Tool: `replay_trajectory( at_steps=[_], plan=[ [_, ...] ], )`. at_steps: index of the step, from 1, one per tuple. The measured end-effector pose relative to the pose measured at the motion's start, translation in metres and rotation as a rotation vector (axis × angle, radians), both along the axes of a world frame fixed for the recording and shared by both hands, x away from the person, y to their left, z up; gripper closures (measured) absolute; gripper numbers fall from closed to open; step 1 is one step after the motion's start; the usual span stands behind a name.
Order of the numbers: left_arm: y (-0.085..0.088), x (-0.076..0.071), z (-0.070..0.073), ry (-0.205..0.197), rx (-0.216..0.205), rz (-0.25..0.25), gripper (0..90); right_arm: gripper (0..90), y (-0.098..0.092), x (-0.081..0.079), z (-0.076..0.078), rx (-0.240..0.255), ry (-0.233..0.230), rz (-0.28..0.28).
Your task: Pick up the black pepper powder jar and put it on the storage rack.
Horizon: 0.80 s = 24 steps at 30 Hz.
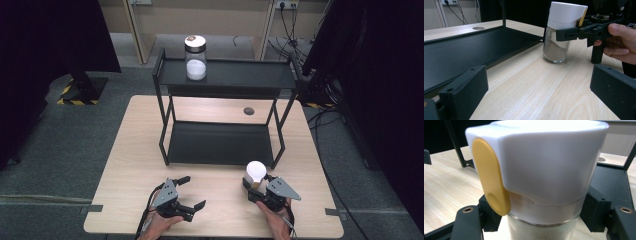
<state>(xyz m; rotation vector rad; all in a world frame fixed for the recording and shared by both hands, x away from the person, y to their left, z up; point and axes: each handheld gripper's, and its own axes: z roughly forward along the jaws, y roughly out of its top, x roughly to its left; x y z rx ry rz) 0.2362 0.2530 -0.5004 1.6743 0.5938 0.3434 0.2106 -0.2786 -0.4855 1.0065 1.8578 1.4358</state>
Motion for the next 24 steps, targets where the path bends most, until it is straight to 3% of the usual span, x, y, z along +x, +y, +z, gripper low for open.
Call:
replay_trajectory(
  at_steps=[12,24],
  plan=[
    [0.001,0.0,0.0,-0.001,-0.001,0.001,1.1,30.5,-0.001,-0.003,0.009,0.001,-0.003,0.006],
    [0.001,0.0,0.0,0.002,-0.003,0.007,1.1,30.6,-0.002,-0.008,0.031,0.0,-0.014,0.022]
  ],
)
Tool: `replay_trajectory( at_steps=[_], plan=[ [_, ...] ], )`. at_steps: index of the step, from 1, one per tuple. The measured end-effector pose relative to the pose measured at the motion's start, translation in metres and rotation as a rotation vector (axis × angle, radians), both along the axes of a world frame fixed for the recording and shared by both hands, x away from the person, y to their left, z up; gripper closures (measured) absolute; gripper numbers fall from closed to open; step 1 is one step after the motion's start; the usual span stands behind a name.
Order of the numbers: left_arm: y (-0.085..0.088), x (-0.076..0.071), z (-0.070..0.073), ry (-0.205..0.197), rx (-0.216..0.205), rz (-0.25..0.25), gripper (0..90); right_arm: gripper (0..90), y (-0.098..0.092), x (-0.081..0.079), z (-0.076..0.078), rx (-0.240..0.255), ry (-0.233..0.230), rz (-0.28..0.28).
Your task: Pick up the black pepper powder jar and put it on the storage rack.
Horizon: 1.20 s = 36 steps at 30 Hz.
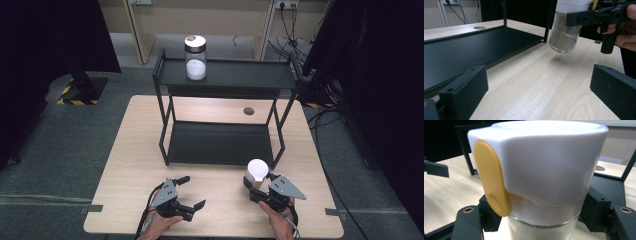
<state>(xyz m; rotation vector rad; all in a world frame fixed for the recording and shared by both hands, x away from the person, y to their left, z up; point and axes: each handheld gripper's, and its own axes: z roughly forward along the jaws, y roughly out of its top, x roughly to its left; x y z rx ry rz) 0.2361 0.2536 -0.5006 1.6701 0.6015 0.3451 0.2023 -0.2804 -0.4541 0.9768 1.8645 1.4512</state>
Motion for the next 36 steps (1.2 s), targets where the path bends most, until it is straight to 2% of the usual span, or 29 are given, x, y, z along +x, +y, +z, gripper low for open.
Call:
replay_trajectory(
  at_steps=[7,16,28,36],
  plan=[
    [0.0,0.0,0.0,0.001,0.002,0.008,1.1,30.6,-0.001,0.003,0.018,-0.007,-0.009,0.014],
    [0.001,0.0,0.0,0.001,0.001,0.008,1.1,30.7,-0.002,0.011,0.048,-0.012,-0.015,0.048],
    [0.001,0.0,0.0,0.001,0.002,0.01,1.1,30.7,-0.003,0.022,0.082,0.001,-0.011,0.074],
    [0.001,0.0,0.0,0.001,0.002,0.01,1.1,30.7,-0.002,0.032,0.111,0.01,-0.012,0.109]
  ],
)
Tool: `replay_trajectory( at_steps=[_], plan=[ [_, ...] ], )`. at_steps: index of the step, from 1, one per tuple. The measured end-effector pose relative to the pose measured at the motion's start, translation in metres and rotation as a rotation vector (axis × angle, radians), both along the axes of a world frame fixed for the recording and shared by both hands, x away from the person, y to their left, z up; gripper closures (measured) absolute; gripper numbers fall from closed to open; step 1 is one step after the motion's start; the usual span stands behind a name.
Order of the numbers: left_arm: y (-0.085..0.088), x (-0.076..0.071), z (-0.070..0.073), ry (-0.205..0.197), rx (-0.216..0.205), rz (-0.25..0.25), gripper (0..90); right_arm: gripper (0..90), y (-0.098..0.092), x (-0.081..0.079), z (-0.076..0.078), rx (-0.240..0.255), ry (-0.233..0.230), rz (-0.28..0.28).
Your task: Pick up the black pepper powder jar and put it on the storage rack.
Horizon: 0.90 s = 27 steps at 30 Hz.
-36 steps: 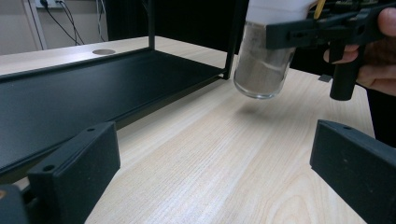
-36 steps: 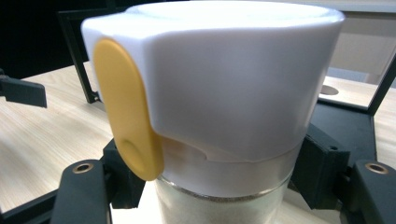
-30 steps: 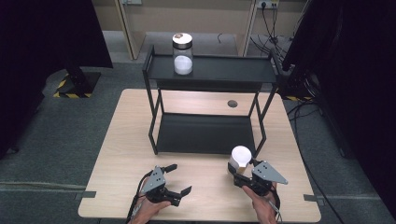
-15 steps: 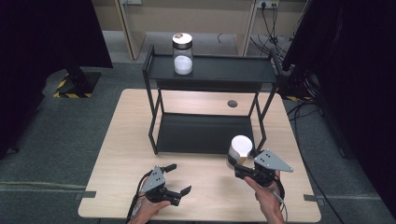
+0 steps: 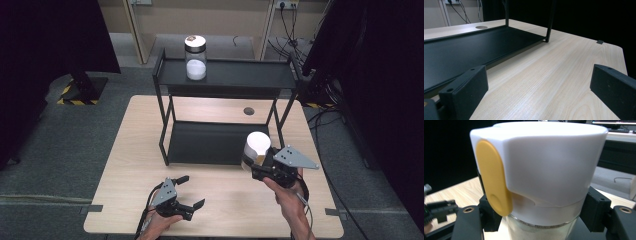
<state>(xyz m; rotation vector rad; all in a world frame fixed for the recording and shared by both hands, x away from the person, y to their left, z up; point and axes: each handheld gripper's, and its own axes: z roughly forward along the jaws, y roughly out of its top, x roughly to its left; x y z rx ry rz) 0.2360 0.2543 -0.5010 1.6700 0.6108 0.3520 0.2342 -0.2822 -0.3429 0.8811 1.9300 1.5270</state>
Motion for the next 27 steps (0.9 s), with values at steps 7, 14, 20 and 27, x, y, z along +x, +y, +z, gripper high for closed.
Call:
replay_trajectory(
  at_steps=[7,14,20,27],
  plan=[
    [0.0,0.0,0.0,0.0,-0.003,0.0,1.0,30.7,0.006,0.011,0.028,-0.005,-0.013,0.022],
    [0.0,0.0,0.0,0.002,-0.004,0.0,1.1,30.7,0.012,0.021,0.049,-0.007,-0.011,0.039],
    [0.001,0.0,0.0,0.002,-0.006,0.001,1.1,30.8,0.016,0.029,0.064,-0.008,-0.011,0.051],
    [0.0,0.0,0.0,0.004,-0.005,0.0,1.1,30.8,0.019,0.037,0.085,-0.005,-0.011,0.052]
  ],
)
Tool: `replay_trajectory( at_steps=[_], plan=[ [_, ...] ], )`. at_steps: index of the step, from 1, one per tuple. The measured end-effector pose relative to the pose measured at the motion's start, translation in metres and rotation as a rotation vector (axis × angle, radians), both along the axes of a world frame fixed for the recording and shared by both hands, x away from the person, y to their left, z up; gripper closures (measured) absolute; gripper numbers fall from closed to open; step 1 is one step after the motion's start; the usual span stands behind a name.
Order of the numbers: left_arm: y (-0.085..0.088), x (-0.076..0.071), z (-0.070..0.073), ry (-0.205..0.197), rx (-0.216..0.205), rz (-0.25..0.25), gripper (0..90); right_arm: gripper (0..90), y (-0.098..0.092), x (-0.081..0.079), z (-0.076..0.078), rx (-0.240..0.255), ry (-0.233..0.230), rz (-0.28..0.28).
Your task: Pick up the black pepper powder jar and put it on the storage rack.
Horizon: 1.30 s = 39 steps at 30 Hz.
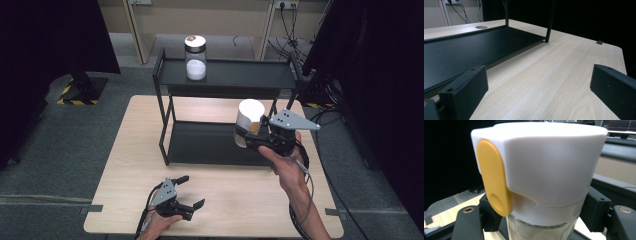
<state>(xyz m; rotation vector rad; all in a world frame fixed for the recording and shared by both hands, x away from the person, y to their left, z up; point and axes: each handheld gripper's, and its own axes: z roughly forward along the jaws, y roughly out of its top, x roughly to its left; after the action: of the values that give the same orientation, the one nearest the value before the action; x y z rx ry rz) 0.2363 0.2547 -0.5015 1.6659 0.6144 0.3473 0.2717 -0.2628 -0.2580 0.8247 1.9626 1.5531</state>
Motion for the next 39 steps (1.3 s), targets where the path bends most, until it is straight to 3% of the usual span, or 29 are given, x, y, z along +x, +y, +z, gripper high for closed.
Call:
replay_trajectory(
  at_steps=[14,39],
  plan=[
    [0.001,0.0,0.0,0.003,-0.007,-0.001,1.1,30.8,0.011,0.015,0.04,-0.002,-0.012,-0.004],
    [0.002,0.0,0.0,0.002,-0.008,-0.002,1.1,30.8,0.03,0.044,0.087,-0.006,-0.011,-0.042]
  ],
)
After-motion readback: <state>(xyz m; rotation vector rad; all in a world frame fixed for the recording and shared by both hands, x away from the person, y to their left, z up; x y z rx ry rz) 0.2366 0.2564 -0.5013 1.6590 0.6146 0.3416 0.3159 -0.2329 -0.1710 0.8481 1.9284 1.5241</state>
